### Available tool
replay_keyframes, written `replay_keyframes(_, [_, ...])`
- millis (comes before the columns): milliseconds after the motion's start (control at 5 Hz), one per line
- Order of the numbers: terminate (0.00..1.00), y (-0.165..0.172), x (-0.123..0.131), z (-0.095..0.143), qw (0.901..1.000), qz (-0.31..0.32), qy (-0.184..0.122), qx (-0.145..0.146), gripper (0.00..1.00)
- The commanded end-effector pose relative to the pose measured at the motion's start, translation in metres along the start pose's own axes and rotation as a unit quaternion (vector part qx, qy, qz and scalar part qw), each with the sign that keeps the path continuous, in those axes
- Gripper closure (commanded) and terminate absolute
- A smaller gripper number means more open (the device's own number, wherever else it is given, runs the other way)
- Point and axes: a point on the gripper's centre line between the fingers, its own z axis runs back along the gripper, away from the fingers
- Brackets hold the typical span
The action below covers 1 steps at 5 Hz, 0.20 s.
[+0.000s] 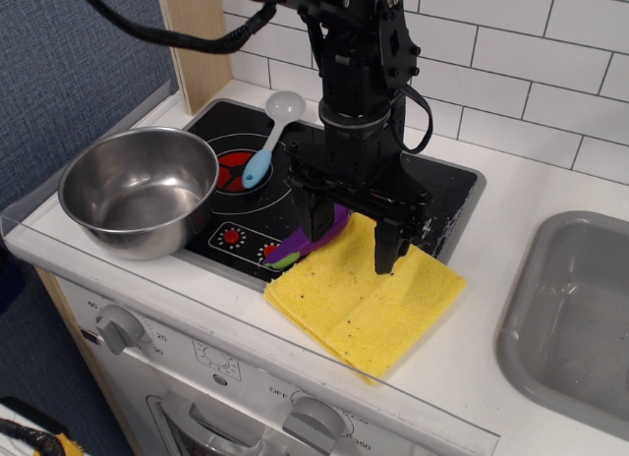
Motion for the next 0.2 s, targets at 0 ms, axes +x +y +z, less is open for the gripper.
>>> replay_keyframes(0, [1.0, 0.0084, -0.0019, 0.0091, 0.9999, 0.003, -0.017, 0.001, 0.0])
